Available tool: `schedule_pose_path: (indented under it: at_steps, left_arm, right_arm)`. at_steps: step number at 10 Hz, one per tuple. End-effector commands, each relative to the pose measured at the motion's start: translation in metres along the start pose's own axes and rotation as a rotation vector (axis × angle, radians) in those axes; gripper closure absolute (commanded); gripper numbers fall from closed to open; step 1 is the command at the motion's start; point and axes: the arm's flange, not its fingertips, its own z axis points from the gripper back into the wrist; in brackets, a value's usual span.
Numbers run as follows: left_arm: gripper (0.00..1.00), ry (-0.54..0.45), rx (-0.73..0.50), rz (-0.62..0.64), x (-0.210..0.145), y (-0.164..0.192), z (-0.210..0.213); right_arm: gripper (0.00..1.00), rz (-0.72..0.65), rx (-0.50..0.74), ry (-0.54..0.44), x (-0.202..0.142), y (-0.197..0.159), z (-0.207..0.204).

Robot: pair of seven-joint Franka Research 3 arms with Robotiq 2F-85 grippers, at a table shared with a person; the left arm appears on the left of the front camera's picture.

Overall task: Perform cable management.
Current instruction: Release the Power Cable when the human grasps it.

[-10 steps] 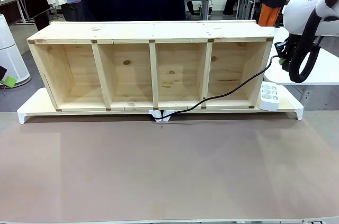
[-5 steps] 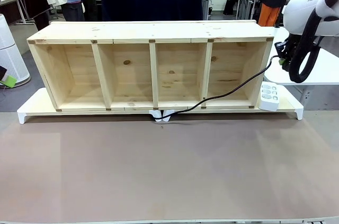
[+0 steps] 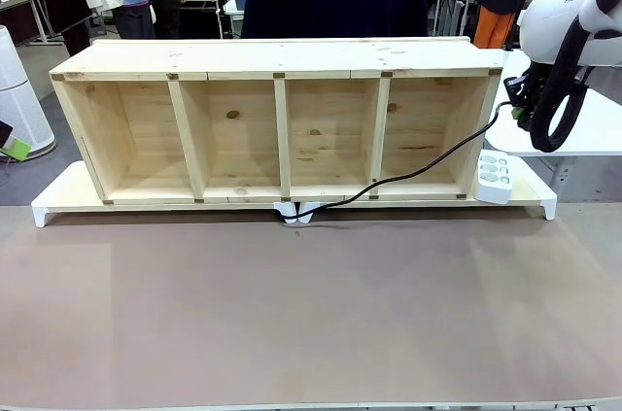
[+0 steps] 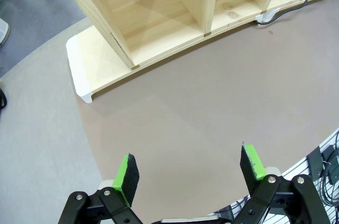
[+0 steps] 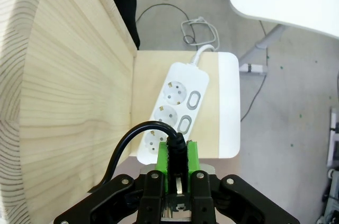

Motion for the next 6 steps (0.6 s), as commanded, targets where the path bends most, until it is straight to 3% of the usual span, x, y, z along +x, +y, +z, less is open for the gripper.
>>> schedule_pose_path:
  at_steps: [1,6]
  left_arm:
    - [0.0,0.006,-0.005,0.01,-0.0018,-0.0003,0.0006]
    - [0.0,0.006,-0.005,0.01,-0.0018,-0.0003,0.0006]
  right_arm:
    - [0.83,0.0,-0.001,-0.008,0.0008,-0.0001,0.0009]
    - [0.83,0.0,-0.001,-0.008,0.0008,-0.0001,0.0009]
